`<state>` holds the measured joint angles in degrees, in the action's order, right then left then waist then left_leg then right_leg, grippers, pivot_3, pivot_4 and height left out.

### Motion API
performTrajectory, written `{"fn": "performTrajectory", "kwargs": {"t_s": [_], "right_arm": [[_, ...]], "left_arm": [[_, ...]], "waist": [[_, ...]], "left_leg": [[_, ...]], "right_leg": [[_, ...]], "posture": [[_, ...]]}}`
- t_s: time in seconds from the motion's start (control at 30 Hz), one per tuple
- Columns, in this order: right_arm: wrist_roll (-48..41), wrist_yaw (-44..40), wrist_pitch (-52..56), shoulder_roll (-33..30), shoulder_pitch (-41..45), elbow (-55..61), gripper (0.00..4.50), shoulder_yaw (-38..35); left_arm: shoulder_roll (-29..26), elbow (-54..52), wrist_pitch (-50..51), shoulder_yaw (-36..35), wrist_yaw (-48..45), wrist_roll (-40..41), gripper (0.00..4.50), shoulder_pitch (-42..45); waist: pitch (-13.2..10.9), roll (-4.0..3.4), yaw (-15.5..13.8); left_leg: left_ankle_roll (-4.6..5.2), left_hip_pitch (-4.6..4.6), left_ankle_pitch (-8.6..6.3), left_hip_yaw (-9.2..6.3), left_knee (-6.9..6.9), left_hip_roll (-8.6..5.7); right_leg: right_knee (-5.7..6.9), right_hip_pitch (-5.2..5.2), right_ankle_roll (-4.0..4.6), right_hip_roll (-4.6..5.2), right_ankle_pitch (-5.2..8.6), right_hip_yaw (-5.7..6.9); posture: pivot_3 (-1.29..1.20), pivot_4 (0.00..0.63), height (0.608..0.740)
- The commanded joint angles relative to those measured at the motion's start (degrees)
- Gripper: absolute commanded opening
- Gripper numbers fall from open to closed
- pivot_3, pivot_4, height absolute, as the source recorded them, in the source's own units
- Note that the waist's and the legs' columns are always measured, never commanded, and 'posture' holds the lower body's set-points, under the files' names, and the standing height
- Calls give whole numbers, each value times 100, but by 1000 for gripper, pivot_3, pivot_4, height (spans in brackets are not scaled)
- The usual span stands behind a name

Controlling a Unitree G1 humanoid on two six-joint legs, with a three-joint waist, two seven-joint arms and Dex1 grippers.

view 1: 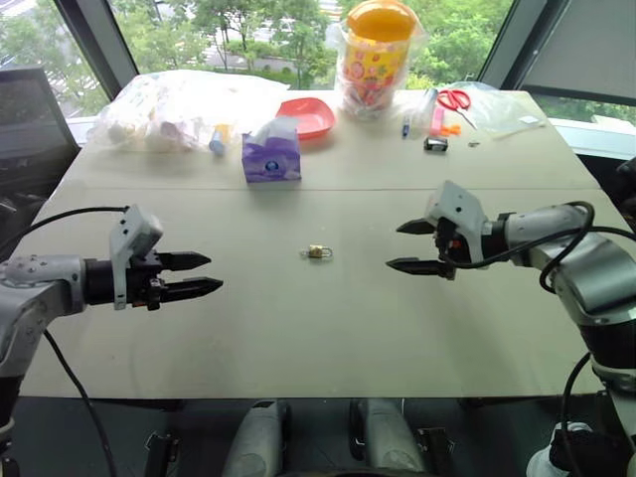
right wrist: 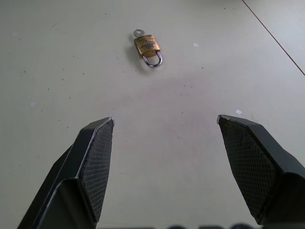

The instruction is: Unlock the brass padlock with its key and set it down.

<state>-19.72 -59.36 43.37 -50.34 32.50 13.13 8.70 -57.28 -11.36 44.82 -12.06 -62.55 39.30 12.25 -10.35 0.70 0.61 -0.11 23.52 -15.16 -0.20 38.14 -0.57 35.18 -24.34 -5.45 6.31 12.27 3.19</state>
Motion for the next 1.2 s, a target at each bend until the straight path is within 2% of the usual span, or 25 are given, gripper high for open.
{"fn": "performTrajectory", "kwargs": {"t_s": [0.03, 0.5, 0.7, 0.87, 0.97, 1.2], "right_arm": [[35, 68, -74, 79, 100, 125, 3606, -23], [149, 238, -36, 274, 92, 117, 3606, 121], [435, 285, -134, 593, 411, -66, 3606, 600], [868, 303, -340, 1416, 1134, -898, 3606, 1304], [1245, 259, -729, 2023, 1674, -1879, 3606, 1749], [1811, 161, -1379, 2788, 2374, -3659, 3606, 2017]], "left_arm": [[83, 58, -79, 77, -15, -41, 3010, 166], [231, -86, -75, 182, 54, -66, 3010, 179], [216, 4, -173, 339, -77, -194, 3010, 372], [-68, 183, -271, 538, -532, -343, 3010, 715], [-254, 168, -303, 604, -760, -388, 3010, 753], [6, -59, -306, 491, -431, -385, 3010, 470]], "waist": [[-1, -2, -4], [-4, 0, -3], [-4, 0, 5], [-5, 0, 30], [-7, -4, 37], [-10, -8, 12]], "left_leg": [[0, 0, 0, 0, 0, 0], [0, 3, 0, 4, 0, 0], [0, 3, 0, 4, 0, 0], [0, 2, 0, 5, 1, 9], [0, 2, 0, 3, -1, 18], [-1, 3, 0, 3, -3, 25]], "right_leg": [[0, 0, 0, 0, 0, 0], [-2, 0, -1, 2, -1, -1], [-2, -1, -1, 1, -1, -1], [1, -3, 2, -15, -4, -4], [1, -4, 2, -32, -4, -7], [5, -8, -13, -42, -14, -12]], "posture": [[0, 150, 740], [0, 150, 740], [0, 150, 740], [0, 150, 740], [0, 150, 740], [0, 150, 740]]}}
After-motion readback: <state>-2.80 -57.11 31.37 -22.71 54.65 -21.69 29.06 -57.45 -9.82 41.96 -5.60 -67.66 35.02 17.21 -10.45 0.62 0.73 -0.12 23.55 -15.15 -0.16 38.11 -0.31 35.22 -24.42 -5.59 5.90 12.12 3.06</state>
